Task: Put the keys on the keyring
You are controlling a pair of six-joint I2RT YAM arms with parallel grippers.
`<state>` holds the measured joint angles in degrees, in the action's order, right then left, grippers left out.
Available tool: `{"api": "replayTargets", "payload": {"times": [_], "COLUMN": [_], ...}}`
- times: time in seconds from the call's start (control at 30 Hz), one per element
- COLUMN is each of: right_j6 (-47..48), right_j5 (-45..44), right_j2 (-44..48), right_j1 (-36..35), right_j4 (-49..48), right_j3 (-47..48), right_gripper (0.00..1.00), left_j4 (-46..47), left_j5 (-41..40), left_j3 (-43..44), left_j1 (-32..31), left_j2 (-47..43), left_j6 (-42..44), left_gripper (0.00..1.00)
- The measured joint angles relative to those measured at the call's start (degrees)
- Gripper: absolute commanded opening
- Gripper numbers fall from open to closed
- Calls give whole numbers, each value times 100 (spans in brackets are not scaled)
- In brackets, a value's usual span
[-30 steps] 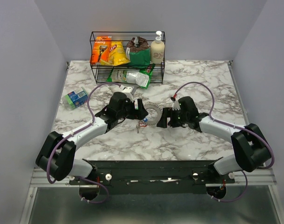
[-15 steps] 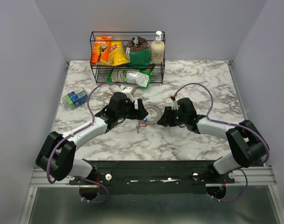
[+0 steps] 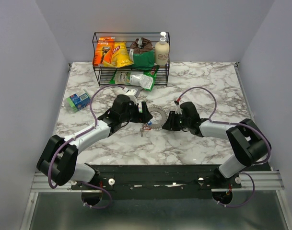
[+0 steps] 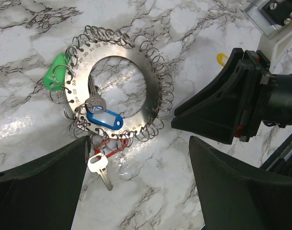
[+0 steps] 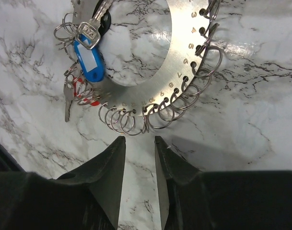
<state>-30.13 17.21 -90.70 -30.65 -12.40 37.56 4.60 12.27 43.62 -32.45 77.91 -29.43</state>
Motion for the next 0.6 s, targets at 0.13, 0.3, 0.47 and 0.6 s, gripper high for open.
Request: {"api": "replayTargets", "payload": {"times": [0.13, 0.3, 0.47, 0.6], "right_j6": [-2, -26, -61, -105], "right_j5": [-9, -35, -61, -96], "right_j2": [-85, -186, -343, -391], "right_j1": [-39, -52, -52, -61], "right_j4": [0, -2, -44, -81], "right_j3": [0, 13, 118, 144], "right_gripper": [38, 31, 30, 28], "left_j4": [-9, -20, -22, -22], "left_j5": [-2, 0, -2, -2], "left_j3": [0, 0, 0, 0], "left_j1": [-15, -26, -26, -26], "left_j2": [-11, -63, -66, -66], "left_j6": [2, 2, 2, 2], "left_gripper": [93, 93, 93, 93]}}
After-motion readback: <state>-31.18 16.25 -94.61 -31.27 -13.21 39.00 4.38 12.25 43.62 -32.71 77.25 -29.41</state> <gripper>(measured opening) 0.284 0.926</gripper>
